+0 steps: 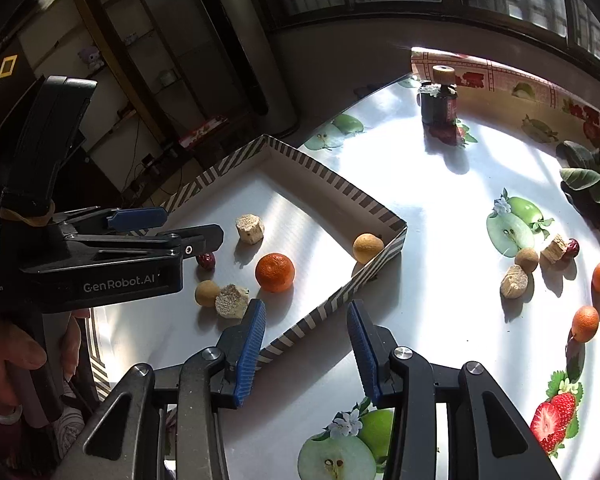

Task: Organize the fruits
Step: 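Withdraw both open tools from the box back over the table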

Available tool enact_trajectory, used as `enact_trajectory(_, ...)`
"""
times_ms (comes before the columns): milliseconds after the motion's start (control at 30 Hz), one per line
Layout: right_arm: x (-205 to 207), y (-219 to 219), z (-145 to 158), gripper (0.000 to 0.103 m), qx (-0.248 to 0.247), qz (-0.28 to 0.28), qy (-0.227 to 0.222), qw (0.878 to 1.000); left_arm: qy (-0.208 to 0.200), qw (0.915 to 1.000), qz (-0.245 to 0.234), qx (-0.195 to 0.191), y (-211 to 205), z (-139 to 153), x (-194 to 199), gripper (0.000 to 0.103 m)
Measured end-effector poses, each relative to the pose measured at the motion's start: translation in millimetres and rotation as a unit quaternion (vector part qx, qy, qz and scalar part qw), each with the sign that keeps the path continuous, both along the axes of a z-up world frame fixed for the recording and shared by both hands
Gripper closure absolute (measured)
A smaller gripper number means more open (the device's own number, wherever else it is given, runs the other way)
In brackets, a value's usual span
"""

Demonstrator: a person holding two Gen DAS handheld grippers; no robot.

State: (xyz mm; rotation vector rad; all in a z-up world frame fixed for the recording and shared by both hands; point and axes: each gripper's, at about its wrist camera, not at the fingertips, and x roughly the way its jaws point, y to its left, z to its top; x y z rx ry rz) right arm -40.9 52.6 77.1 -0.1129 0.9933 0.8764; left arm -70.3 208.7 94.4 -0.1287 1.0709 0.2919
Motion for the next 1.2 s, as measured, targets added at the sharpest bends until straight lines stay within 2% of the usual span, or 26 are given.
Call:
enact_trajectory(467, 19.5, -99.4, 4.5, 0.062, -0.004, -0.102, 0.002, 0.995, -0.006, 0.9967, -0.08, -0.013, -89.4, 6.3, 37.5, 0.028)
enact_trajectory(800, 28.2, -172.6, -12.4, 0.061, -0.023, -0.17, 0.024, 0.985, 0.004, 0.9912, -0.13, -0.024, -148.9, -2.2, 63.1, 0.028)
enact_trajectory(967, 32.0, -200.9, -18.2, 0.061, -0.027, -0.194, 0.033, 0.98, 0.018, 0.9883, -0.145, -0.046, -168.4, -13.3, 77.3, 0.028)
enact_trajectory(1200, 39.5, -218.3, -25.3, 0.061, -0.029, -0.204, 0.043, 0.978, 0.034, 0.9843, -0.156, -0.076, -179.3, -30.8, 98.1, 0.028)
